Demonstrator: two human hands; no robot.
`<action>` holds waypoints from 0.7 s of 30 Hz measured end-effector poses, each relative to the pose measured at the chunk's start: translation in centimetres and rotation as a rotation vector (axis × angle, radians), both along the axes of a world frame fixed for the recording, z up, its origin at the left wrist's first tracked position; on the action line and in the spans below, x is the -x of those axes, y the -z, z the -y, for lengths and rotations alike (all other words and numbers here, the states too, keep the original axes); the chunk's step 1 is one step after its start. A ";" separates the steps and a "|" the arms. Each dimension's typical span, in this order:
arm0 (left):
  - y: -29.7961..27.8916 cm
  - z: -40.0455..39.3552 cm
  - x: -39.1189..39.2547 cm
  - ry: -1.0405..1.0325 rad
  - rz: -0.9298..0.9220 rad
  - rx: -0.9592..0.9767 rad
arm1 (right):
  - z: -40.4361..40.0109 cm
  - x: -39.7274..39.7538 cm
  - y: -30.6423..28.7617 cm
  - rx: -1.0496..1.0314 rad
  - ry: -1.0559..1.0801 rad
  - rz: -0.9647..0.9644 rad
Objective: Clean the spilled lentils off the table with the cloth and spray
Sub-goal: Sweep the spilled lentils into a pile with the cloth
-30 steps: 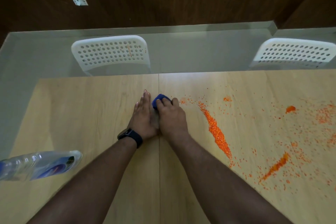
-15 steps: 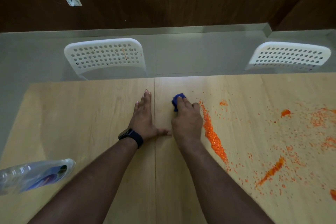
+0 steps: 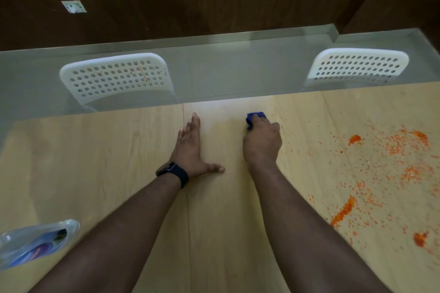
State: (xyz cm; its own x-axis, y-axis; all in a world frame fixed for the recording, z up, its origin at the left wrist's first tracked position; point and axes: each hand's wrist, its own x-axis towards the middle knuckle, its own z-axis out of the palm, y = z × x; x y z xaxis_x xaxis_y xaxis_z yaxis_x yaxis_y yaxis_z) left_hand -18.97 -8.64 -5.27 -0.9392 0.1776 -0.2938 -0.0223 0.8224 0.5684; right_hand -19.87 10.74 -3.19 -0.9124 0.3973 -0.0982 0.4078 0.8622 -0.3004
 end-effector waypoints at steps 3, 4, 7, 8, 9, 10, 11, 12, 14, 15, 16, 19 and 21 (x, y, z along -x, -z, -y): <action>0.0 -0.4 0.1 0.056 -0.013 0.007 | -1.2 -1.5 -0.4 0.053 0.126 -0.053; 0.0 -0.7 0.2 0.074 -0.019 0.005 | -1.2 -1.9 -0.7 0.052 0.125 -0.075; 0.2 -2.0 0.5 0.101 -0.031 0.000 | -0.2 -1.7 -1.3 0.055 0.030 -0.130; 0.2 -2.4 0.7 0.106 -0.036 -0.005 | 0.3 -1.2 -1.4 0.050 -0.012 -0.134; 0.2 -3.0 0.9 0.117 -0.044 -0.008 | 0.4 -0.4 -1.4 0.044 -0.047 -0.131; 0.2 -3.5 1.2 0.130 -0.055 -0.010 | 0.5 0.5 -1.4 0.037 -0.081 -0.118; 0.2 -4.0 1.6 0.140 -0.062 -0.010 | 0.3 1.4 -1.3 0.030 -0.113 -0.103; 0.2 -4.4 2.0 0.145 -0.068 -0.010 | 0.3 2.1 -1.2 0.026 -0.147 -0.083; 0.5 -5.3 2.8 0.155 -0.067 -0.016 | -0.4 3.2 -0.7 0.012 -0.189 -0.042; 0.5 -5.8 3.0 0.161 -0.061 -0.015 | -0.9 3.5 -0.5 0.005 -0.195 -0.029; 0.7 -6.3 3.2 0.168 -0.057 -0.009 | -1.4 3.6 -0.3 -0.001 -0.187 -0.027; 1.0 -7.1 3.0 0.151 -0.058 0.001 | -3.5 2.7 0.1 -0.005 -0.074 -0.060; 1.0 -7.3 3.0 0.132 -0.043 -0.012 | -5.7 1.6 0.3 0.013 0.056 -0.068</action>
